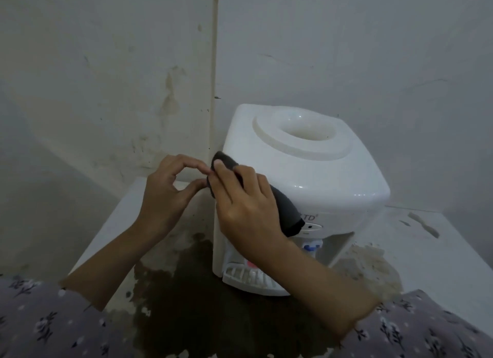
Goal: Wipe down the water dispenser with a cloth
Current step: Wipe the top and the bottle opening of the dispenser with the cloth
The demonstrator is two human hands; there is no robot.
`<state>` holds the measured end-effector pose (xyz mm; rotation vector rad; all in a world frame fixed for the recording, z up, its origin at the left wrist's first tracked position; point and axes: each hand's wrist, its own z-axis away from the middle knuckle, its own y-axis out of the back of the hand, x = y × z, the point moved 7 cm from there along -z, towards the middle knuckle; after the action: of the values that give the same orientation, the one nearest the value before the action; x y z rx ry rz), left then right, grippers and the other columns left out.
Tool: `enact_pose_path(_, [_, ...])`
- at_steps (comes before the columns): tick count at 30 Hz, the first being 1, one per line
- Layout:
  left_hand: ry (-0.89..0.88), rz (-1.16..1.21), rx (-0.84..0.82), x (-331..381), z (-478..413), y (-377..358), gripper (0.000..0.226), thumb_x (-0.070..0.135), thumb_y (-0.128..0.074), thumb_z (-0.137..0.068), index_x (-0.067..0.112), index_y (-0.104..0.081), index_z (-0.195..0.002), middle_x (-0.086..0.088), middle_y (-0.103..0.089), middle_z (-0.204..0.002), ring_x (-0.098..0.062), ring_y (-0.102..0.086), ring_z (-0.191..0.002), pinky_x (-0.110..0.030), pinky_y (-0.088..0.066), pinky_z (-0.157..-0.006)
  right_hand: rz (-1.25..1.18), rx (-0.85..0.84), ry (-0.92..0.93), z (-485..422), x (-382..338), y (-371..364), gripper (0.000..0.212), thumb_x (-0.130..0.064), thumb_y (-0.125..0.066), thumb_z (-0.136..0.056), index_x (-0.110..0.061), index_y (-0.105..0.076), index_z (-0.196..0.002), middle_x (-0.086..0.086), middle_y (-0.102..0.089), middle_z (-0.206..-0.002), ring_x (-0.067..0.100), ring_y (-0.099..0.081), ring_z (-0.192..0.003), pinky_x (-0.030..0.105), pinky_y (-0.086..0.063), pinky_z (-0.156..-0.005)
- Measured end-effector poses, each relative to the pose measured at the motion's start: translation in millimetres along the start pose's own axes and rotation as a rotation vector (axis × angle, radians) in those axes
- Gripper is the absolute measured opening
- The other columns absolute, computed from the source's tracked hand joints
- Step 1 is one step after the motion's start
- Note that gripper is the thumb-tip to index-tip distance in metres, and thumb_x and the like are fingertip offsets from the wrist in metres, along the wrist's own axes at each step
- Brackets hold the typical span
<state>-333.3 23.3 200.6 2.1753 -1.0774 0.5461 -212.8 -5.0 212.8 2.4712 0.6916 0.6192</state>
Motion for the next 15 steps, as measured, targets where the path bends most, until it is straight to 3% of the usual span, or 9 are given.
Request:
enact_pose_path(4, [-0.099,-0.089,-0.058,1,11,2,0.015,0.04,-0.06,-0.076,0.033,-0.059,-0.089,0.029,-0.052,-0.09,0.012,-0.048,-0.092,-0.014,-0.042,-0.08,-0.191,-0.033,0.018,7,-4,5,0.024,-0.011,-0.052,-0.09,-0.002,-0.07,-0.104,0.012,-0.068,-0.106,0.024,-0.045,-0.092,0.033,-0.041,-0.072])
enact_pose_path(8, [-0.188,-0.06,-0.017,27,2,10,0.027,0.047,-0.059,-0.081,0.032,-0.056,-0.103,0.034,-0.054,-0.097,0.01,-0.048,-0.094,-0.01,-0.04,-0.081,-0.413,0.015,-0.1,-12,16,38,0.029,-0.016,-0.047,-0.087,-0.002,-0.07,-0.098,0.013,-0.069,-0.102,0.025,-0.044,-0.088,0.034,-0.041,-0.07])
enact_pose_path(10, [-0.24,-0.058,0.02,47,-12,9,0.028,0.047,-0.056,-0.084,0.029,-0.056,-0.106,0.025,-0.056,-0.1,0.005,-0.048,-0.093,-0.011,-0.039,-0.083,-0.393,0.035,-0.109,-27,31,54,0.033,-0.018,-0.044,-0.086,-0.001,-0.07,-0.097,0.013,-0.069,-0.102,0.024,-0.042,-0.09,0.034,-0.039,-0.073])
enact_pose_path(13, [-0.206,-0.032,-0.009,67,-40,-7,0.024,0.043,-0.057,-0.083,0.034,-0.056,-0.105,0.03,-0.054,-0.099,0.002,-0.046,-0.098,-0.013,-0.036,-0.088,-0.365,0.062,-0.162,-41,67,67,0.034,-0.016,-0.042,-0.081,-0.004,-0.07,-0.095,0.01,-0.07,-0.097,0.025,-0.045,-0.088,0.035,-0.041,-0.072])
enact_pose_path(15, [-0.153,-0.06,-0.08,69,-55,-24,0.024,0.047,-0.053,-0.084,0.037,-0.055,-0.106,0.033,-0.049,-0.104,0.002,-0.042,-0.102,-0.021,-0.035,-0.092,-0.446,0.027,-0.282,-42,99,66,0.029,-0.007,-0.044,-0.077,-0.009,-0.07,-0.092,-0.004,-0.069,-0.089,0.012,-0.04,-0.086,0.025,-0.038,-0.076])
